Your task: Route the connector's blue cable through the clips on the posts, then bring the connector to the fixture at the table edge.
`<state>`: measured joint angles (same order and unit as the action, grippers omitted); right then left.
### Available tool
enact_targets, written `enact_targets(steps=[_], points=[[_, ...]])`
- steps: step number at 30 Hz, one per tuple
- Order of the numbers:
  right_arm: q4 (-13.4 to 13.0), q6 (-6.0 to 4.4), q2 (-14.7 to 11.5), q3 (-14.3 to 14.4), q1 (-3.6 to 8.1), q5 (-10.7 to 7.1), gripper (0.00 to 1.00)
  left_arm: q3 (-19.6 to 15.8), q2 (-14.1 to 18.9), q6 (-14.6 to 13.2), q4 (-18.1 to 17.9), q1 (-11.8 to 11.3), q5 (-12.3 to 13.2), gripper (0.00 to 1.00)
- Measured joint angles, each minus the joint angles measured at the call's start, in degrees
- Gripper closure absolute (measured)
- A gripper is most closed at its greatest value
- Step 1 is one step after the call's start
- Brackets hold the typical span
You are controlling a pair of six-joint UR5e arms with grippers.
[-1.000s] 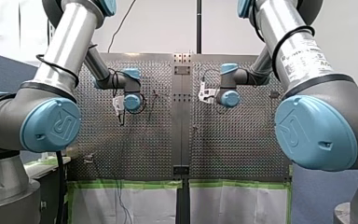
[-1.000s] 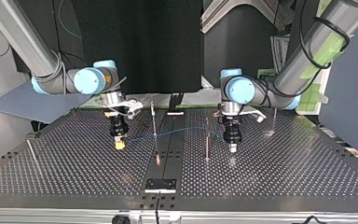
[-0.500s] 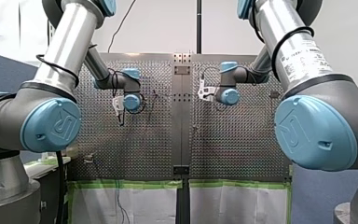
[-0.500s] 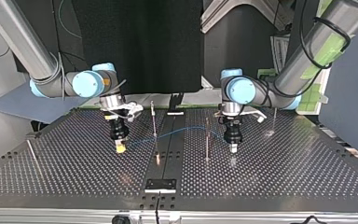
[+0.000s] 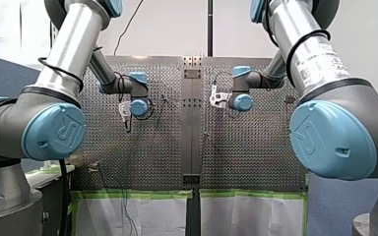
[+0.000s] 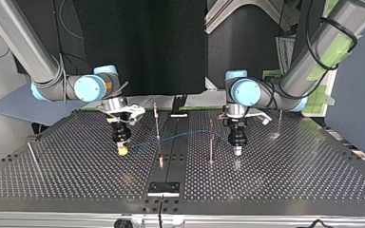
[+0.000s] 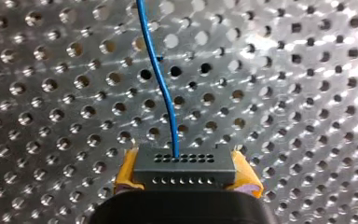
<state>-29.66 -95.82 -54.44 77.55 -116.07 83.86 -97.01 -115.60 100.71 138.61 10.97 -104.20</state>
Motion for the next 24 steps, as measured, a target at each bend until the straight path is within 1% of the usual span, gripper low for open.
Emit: enact_targets(steps=[1,2,3,5,6,9,11,12,13,14,15,16,17,18,19,20,24], points=[[0.1,0.01,0.1,-0.1,0.0,0.04,1.0,0.0,0.0,0.0,0.0,0.0,0.0,0.75],[0.2,0.03,0.1,-0.1,0.0,0.06,1.0,0.0,0.0,0.0,0.0,0.0,0.0,0.66],[0.2,0.04,0.2,-0.1,0.0,0.05,1.0,0.0,0.0,0.0,0.0,0.0,0.0,0.66],[0.3,0.07,0.2,-0.1,0.0,0.03,1.0,0.0,0.0,0.1,0.0,0.0,0.0,0.52],[0.3,0.07,0.2,-0.1,0.0,0.02,1.0,0.0,0.0,0.2,0.0,0.0,0.0,0.48],[0.4,0.1,0.2,-0.1,-0.04,0.01,1.0,0.0,0.0,0.2,0.2,0.0,-0.1,0.48],[0.4,0.13,0.2,-0.1,-0.06,0.0,1.0,0.0,0.0,0.1,0.7,0.0,-0.5,0.48],[0.5,0.14,0.2,-0.1,-0.06,-0.01,1.0,0.0,0.0,0.1,1.0,0.0,-0.9,0.43],[0.5,0.15,0.2,-0.1,-0.07,-0.01,1.0,0.0,0.0,0.0,1.4,0.1,-1.3,0.43],[0.5,0.16,0.2,-0.1,-0.07,0.0,1.0,0.0,0.1,0.0,1.8,0.1,-1.6,0.4],[0.5,0.16,0.2,-0.1,-0.08,0.0,1.0,0.0,0.1,0.1,2.1,0.2,-1.9,0.36],[0.6,0.17,0.2,-0.1,-0.1,0.0,1.0,0.0,0.1,0.2,2.4,0.2,-2.4,0.36],[0.6,0.17,0.2,-0.1,-0.14,0.0,1.0,0.0,0.1,0.3,2.6,0.1,-2.7,0.29],[0.6,0.17,0.2,-0.1,-0.17,-0.01,1.0,0.0,0.1,0.6,2.7,0.1,-2.8,0.19],[0.7,0.17,0.2,-0.1,-0.2,0.0,1.0,0.0,0.1,1.0,2.9,0.0,-2.8,0.19],[0.7,0.17,0.2,-0.1,-0.22,-0.01,1.0,0.0,0.1,1.4,3.0,-0.1,-2.6,0.0],[0.8,0.17,0.2,-0.1,-0.35,-0.02,1.0,0.0,0.1,3.0,3.1,-0.3,-1.2,0.0]])
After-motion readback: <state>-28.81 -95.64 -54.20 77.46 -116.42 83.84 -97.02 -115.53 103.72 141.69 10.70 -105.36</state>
